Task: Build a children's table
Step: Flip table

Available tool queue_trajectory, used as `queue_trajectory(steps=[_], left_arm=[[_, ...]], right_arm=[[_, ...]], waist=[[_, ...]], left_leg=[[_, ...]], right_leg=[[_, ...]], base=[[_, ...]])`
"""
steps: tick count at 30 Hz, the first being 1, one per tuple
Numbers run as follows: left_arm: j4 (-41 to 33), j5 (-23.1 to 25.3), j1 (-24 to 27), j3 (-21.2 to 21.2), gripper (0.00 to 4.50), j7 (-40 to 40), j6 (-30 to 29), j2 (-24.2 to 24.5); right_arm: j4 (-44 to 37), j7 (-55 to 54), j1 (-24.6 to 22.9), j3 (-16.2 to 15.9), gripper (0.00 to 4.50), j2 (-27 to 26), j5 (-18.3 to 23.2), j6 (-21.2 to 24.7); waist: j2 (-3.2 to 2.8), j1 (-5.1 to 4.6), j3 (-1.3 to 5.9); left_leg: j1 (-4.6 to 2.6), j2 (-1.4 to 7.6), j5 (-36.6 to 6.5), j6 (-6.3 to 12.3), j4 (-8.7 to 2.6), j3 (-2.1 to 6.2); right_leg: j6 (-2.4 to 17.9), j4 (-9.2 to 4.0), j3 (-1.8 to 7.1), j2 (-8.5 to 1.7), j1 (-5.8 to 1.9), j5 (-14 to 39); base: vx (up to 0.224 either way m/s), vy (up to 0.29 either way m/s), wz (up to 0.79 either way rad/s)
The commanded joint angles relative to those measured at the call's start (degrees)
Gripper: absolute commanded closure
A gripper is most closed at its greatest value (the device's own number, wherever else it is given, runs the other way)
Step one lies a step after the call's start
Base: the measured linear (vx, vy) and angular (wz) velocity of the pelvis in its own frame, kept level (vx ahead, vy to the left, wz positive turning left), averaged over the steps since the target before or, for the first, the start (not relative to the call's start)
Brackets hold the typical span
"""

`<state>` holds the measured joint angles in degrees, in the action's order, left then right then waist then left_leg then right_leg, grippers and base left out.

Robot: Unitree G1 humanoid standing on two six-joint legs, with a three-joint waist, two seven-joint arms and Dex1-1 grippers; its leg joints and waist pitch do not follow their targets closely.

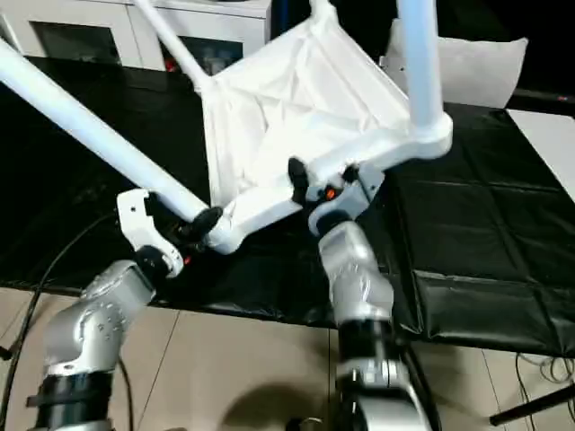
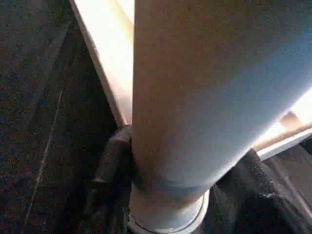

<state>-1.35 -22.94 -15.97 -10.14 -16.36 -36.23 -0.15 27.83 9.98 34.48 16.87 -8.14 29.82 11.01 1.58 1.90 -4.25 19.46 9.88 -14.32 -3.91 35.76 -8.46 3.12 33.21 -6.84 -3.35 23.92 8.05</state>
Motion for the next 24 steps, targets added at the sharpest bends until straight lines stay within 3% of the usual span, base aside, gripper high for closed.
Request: queue_trajectory(steps=[1, 7, 18, 24], left_arm=[[0.18, -3.37, 0.74, 2.76, 2.46, -3.14, -3.22, -1.2], [-0.22, -3.33, 1.42, 3.05, 2.46, -3.51, -3.78, -0.17], [0.41, -2.47, 1.09, 3.61, 2.46, -3.92, -4.04, 0.35], [0.58, -1.49, 1.17, 4.37, 2.46, -3.72, -3.97, 1.13]], right_arm=[[0.89, 1.12, 3.66, 1.5, 0.29, -0.93, 1.83, -1.99], [3.36, 3.54, 5.53, 1.86, 0.68, -1.0, 2.98, -2.44], [2.94, 5.15, 4.87, 1.17, 1.68, -1.59, 4.7, 0.78], [3.07, 5.35, 4.91, 1.54, 2.13, -1.67, 5.47, 1.28]], waist=[[0.0, -0.35, 4.98], [-0.03, -0.36, 4.94], [-0.49, -0.44, 4.89], [-0.43, -0.44, 4.9]], left_leg=[[0.55, 2.86, 4.64, 7.27, -3.88, 0.13], [0.67, 2.83, 3.94, 7.28, -3.87, 0.09], [0.58, 2.9, 4.16, 7.29, -3.86, 0.18], [0.6, 2.85, 3.83, 6.9, -3.87, 0.15]], right_leg=[[8.0, -2.66, 3.8, -5.08, -4.07, 11.98], [7.51, -2.86, 3.7, -5.08, -4.07, 13.9], [7.93, -2.9, 3.6, -4.94, -4.01, 13.44], [7.9, -2.93, 3.62, -4.92, -4.07, 13.42]], base=[[0.0, 0.0, 0.0], [0.0, 0.0, 0.0], [0.0, 0.0, 0.0], [0.0, 0.0, 0.0]])
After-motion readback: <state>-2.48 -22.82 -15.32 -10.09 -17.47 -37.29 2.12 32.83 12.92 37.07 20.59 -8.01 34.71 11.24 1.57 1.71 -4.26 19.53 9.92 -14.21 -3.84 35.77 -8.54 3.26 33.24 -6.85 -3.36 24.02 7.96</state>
